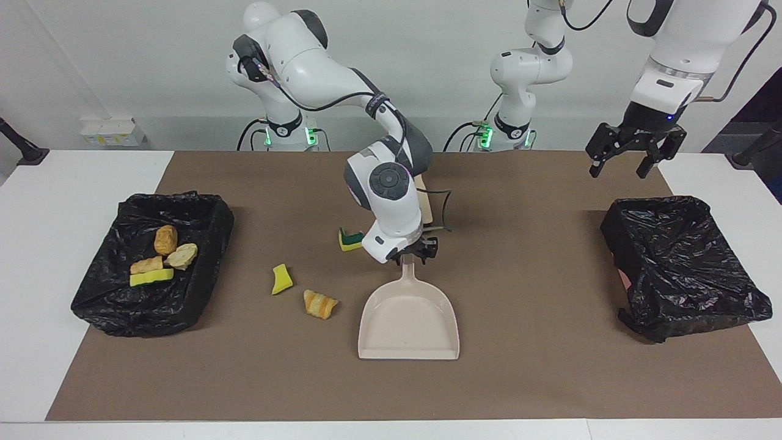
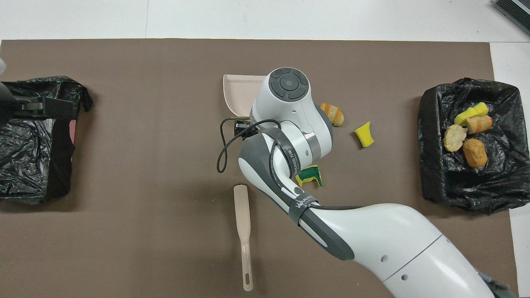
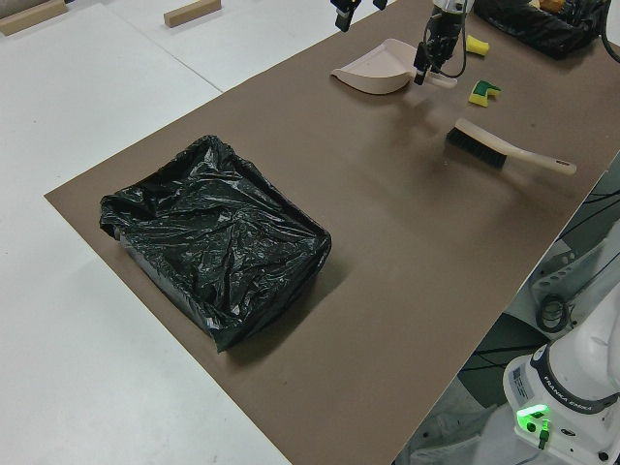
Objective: Sweep and dump trash in bin
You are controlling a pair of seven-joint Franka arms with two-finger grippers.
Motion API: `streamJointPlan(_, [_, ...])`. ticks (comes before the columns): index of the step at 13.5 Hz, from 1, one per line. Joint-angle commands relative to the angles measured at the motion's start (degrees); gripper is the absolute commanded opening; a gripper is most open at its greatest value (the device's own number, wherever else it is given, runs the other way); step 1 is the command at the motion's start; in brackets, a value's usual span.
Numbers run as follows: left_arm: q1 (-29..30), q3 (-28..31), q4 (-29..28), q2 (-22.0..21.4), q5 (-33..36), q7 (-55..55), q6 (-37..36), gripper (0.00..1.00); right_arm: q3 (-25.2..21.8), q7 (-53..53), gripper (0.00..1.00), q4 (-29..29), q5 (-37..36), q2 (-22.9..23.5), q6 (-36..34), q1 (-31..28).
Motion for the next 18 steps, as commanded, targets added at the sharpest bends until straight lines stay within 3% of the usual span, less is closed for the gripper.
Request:
streamJointPlan(1, [-0.5, -0.9, 1.8, 4.0, -0.5, -0.2, 3.2, 1.00, 0.5, -0.2, 1.00, -1.5, 0.7, -3.0, -1.4, -0.4])
streamJointPlan(5, [-5.1, -1.8, 8.6, 12.4, 0.0, -2.8, 6.5, 1.00, 0.5, -0.2, 1.00, -5.0, 1.0, -8.9, -10.1, -0.6])
streamJointPlan(8, [-8.9, -1.9, 8.7, 14.0, 0.0, -8.6, 9.6, 1.00, 0.5, 0.2, 1.00, -15.5, 1.7, -17.3, -10.4, 0.1])
streamJointPlan(11, [-14.6, -2.0, 8.3, 17.6, 0.0, -14.2, 13.4, 1.00, 0.5, 1.9, 1.00, -26.2, 1.7, -25.1, -6.2, 3.2])
streamJointPlan(14, [-20.5, -1.7, 8.6, 24.2, 0.7, -20.2, 20.3, 1.00, 0.5, 5.3, 1.00, -37.7, 1.7, -30.8, 4.5, 7.2])
streamJointPlan(18, [-25.2, -2.0, 7.8, 27.6, 2.8, -20.6, 23.6, 1.00, 0.5, 10.0, 1.00, -42.3, 1.7, -31.0, 7.7, 13.8])
